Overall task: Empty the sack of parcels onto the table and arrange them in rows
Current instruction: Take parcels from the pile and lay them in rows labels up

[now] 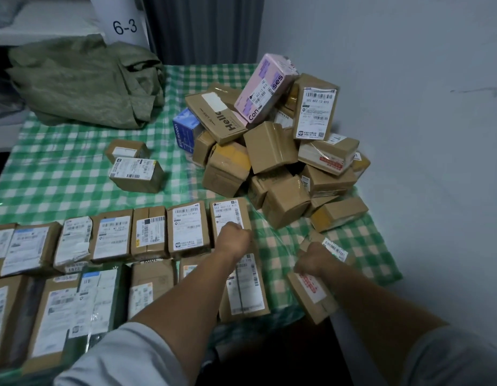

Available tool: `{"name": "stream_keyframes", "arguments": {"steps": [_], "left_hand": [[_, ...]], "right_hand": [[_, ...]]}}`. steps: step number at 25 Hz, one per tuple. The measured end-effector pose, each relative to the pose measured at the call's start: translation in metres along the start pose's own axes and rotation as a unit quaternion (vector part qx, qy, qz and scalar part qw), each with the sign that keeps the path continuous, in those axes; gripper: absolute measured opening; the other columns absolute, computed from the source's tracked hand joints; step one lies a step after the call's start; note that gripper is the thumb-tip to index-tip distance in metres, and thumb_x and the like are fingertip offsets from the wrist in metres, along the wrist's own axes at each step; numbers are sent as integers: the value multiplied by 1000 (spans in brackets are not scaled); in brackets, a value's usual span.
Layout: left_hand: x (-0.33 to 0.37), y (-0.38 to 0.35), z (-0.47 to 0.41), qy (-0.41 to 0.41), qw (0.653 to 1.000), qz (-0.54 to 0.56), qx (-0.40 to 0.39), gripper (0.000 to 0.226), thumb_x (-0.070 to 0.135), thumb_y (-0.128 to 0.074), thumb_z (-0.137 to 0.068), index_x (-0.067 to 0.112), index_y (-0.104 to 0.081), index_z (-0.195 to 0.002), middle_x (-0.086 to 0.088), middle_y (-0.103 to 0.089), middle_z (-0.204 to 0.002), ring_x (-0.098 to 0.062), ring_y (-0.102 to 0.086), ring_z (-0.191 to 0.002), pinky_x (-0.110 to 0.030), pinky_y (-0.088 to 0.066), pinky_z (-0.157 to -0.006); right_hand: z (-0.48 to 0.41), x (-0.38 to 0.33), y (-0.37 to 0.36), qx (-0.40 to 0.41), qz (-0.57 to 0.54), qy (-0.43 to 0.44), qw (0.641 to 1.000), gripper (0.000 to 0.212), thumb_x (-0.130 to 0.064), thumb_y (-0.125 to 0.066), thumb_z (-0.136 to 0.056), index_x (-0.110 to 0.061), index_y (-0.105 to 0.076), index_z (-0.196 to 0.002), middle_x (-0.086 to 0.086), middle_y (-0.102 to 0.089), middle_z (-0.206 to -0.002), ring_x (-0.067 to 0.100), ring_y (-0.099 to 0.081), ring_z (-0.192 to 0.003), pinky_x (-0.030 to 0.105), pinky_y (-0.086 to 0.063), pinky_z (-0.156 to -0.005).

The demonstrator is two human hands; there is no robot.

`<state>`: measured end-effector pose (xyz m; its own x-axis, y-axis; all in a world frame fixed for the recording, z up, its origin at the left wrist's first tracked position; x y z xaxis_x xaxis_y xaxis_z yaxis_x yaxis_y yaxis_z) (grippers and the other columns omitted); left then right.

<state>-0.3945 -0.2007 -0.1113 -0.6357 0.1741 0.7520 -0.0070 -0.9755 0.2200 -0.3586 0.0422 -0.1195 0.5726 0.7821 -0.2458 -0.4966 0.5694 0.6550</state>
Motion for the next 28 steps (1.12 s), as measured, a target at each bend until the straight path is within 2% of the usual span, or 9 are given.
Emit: {"name": "stream_keyframes", "arguments": {"steps": [3,5,8,10,14,16,20,24,28], "left_hand": [[-11,-16,5,13,1000,10,15,4,12,-57,-87,9,-56,-89,-14,-61,-93,-28,-57,-79,-36,-49,-70],[-18,-22,6,18,999,20,29,2,12,-57,-88,11,-55,-87,-11,-59,-91,-26,-55,-77,-35,-48,-69],[-32,-28,9,39,997,26,54,9,12,-58,-85,15,-59,-94,-12,-65,-99,-31,-63,-91,-45,-56,-82],[-43,-31,11,56,996,23,69,20,11,-57,-83,12,-62,-103,-12,-66,-101,-31,-63,-92,-46,-57,-83],[-51,-34,13,55,995,29,83,19,6,-54,-84,4,-64,-100,-12,-65,-89,-24,-59,-76,-34,-46,-63],[-53,-33,17,54,994,29,94,18,5,-52,-87,-1,-64,-99,-13,-62,-82,-24,-56,-72,-34,-45,-63],[-51,-31,24,54,992,42,110,15,9,-52,-90,4,-64,-97,-14,-66,-88,-26,-61,-77,-40,-54,-71],[-54,-30,27,55,989,51,128,6,11,-55,-90,10,-60,-92,-19,-67,-90,-25,-59,-74,-38,-51,-69],[-63,-33,34,67,988,48,131,16,13,-60,-88,10,-62,-104,-15,-67,-96,-27,-63,-79,-38,-53,-71]], "right_hand": [[-8,12,-10,-16,105,26,994,49,-28,-79,-78,-7,-54,-115,11,-64,-111,25,-66,-98,37,-59,-86],[-17,22,-18,-19,149,31,988,62,-34,-76,-74,-7,-53,-125,10,-64,-114,26,-66,-102,40,-59,-89],[-29,33,-28,-29,178,22,983,88,-45,-76,-67,-7,-44,-140,14,-61,-126,30,-62,-112,44,-56,-94],[-36,37,-35,-25,212,29,977,101,-52,-77,-69,-5,-32,-146,17,-53,-135,34,-56,-119,46,-53,-97],[-43,42,-48,-14,244,60,968,104,-53,-76,-77,-2,-20,-148,21,-45,-142,36,-52,-126,43,-51,-97],[-45,44,-51,-12,254,72,964,101,-49,-74,-83,-1,-16,-149,22,-43,-145,35,-50,-129,42,-49,-97],[-45,42,-47,-3,247,97,964,87,-45,-71,-86,-4,-21,-145,23,-45,-139,37,-54,-124,40,-51,-95],[-46,38,-49,8,239,115,964,98,-47,-70,-86,-2,-13,-151,25,-41,-144,37,-51,-126,40,-49,-94],[-41,33,-53,17,277,140,951,98,-53,-74,-82,-2,-21,-147,23,-43,-143,34,-54,-123,39,-52,-89]]}}
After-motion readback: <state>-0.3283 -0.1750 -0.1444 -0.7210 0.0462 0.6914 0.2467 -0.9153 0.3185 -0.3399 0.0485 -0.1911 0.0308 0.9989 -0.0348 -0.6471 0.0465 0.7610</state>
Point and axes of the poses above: each hand's wrist, its own z-axis away from the middle knuckle, its own y-axis out of the back of the hand, x = y × z, the point moved 10 cm from there along -z, towards the middle knuckle
